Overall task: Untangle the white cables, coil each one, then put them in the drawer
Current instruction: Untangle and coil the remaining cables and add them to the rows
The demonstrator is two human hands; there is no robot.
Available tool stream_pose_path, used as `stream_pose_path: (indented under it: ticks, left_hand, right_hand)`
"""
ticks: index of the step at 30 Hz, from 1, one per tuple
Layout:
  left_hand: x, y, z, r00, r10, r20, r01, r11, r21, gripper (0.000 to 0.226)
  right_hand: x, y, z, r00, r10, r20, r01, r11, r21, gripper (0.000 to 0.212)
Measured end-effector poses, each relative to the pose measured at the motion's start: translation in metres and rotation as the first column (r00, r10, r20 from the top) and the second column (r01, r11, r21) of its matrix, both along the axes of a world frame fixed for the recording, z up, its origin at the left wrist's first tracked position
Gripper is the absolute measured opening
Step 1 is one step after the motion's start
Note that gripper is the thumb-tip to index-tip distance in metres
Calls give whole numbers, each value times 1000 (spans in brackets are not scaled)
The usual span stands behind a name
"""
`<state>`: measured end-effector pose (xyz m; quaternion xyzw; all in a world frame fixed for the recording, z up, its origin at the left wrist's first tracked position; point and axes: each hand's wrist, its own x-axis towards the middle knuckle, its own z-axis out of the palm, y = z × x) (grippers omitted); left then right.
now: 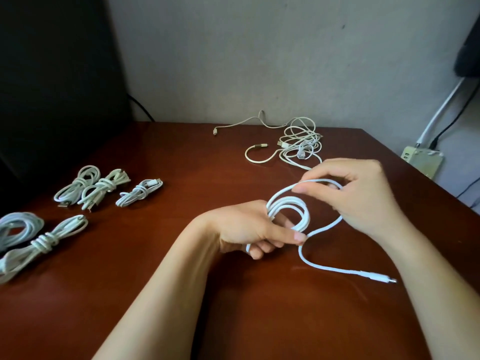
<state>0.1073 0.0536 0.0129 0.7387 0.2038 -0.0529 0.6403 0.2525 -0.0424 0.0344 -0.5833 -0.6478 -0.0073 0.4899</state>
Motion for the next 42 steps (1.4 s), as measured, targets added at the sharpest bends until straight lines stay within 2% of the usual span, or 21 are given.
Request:
stream_pose_path:
  ticks: [2, 5, 9, 12, 14, 15, 18, 21, 22, 25, 26, 29, 32, 35, 38, 42]
  left_hand:
    - [0, -2, 3, 999, -15, 45, 13, 999, 34, 37]
    - [0, -3, 6, 991, 6, 134, -17, 997, 78, 34]
    - [1, 0, 4, 973, 62, 223, -88, 990, 107, 30]
    - [0, 3, 2, 935, 169, 313, -180, 984, 9, 18]
    - [1, 4, 2, 896, 257, 362, -249, 966, -69, 5]
    - [1, 6, 1, 875, 306, 375, -288, 952, -104, 6]
    - [4, 9, 0, 799, 466, 380, -428, 885, -185, 10]
    - [9, 13, -3, 711, 606, 356, -563, 795, -226, 26]
    - [10, 13, -5, 682, 639, 356, -612, 765, -201, 27]
    - [13, 16, -12, 646, 671, 363, -738, 671, 74, 26]
    - [13, 16, -13, 642, 678, 358, -745, 661, 85, 26]
    - [14, 16, -13, 635, 683, 362, -707, 702, -85, 34]
    - [16, 14, -13, 622, 674, 398, -697, 708, -109, 33]
    - [17, 12, -13, 614, 692, 380, -641, 718, -271, 35]
    - [15, 13, -10, 650, 691, 316, -546, 715, -437, 26]
    - [15, 16, -9, 699, 667, 257, -473, 701, -533, 28]
  right_hand:
    - [1, 0, 0, 994, -31, -104, 29, 999, -21, 13]
    - [5, 4, -1, 974, -111, -199, 92, 991, -100, 24]
    - [4, 11, -9, 944, -177, -278, 112, 966, -234, 17]
    - [2, 14, -14, 940, -183, -288, 66, 926, -371, 40]
    - [-1, 16, -17, 939, -166, -301, 31, 914, -405, 42]
    - [-3, 17, -18, 942, -157, -298, 26, 916, -400, 39]
    - [-5, 17, -21, 975, -143, -171, 72, 927, -368, 32]
    - [-7, 16, -24, 989, -149, 8, 142, 923, -358, 23]
    - [-8, 16, -26, 987, -149, 58, 160, 919, -361, 23]
    - [-12, 16, -29, 975, -151, 163, 203, 900, -386, 27]
    - [-13, 16, -29, 975, -152, 164, 206, 893, -401, 28]
    - [-15, 16, -26, 978, -149, 145, 199, 874, -443, 33]
    - [-14, 17, -28, 981, -149, 128, 193, 856, -479, 27]
    - [-18, 19, -30, 981, -133, 145, 188, 852, -488, 29]
    - [-21, 20, -31, 973, -136, 187, 209, 862, -463, 44]
    - [-18, 21, -32, 966, -161, 201, 236, 865, -443, 47]
